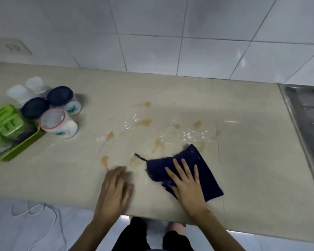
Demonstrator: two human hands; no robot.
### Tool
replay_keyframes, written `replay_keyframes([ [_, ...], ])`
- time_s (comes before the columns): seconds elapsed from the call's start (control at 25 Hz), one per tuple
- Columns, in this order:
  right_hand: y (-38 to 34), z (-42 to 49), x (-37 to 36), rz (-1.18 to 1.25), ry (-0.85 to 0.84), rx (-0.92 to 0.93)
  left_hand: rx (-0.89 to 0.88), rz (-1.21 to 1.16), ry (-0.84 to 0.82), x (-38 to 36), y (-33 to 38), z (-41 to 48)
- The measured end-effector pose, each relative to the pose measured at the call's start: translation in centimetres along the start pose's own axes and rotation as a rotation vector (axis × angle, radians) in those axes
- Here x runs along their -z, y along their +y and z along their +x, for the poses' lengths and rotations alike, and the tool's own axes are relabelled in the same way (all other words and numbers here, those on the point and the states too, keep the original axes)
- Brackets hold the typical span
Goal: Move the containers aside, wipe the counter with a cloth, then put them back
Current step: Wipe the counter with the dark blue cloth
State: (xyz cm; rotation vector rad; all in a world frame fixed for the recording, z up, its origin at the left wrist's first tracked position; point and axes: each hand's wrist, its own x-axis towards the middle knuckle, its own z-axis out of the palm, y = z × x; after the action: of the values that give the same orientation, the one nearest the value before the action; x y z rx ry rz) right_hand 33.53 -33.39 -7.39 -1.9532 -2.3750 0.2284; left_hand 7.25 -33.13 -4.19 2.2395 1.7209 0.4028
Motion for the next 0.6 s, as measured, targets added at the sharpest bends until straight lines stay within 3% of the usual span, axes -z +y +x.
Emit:
replay_keyframes([
  [0.2,7.5,-3.5,2.4,0.059,-0.035,-0.437,-0.03,0.023,0.01,1.8,-5.6,0.5],
  [0.32,5.8,-2.3,2.7,0.044,-0.086,-0.571,0.07,0.007,0.065,3.7,-9.5,0.9],
  [0.4,1.3,-0.8,1.9,0.044,-0.124,-0.476,0.122,0.013,0.08,4.5,-11.6,1.1],
  [0.6,-16.4,5.2,-1.3,-0.081,-0.081,0.056,0.119,0.06,0.011,5.6,-16.0,1.4],
])
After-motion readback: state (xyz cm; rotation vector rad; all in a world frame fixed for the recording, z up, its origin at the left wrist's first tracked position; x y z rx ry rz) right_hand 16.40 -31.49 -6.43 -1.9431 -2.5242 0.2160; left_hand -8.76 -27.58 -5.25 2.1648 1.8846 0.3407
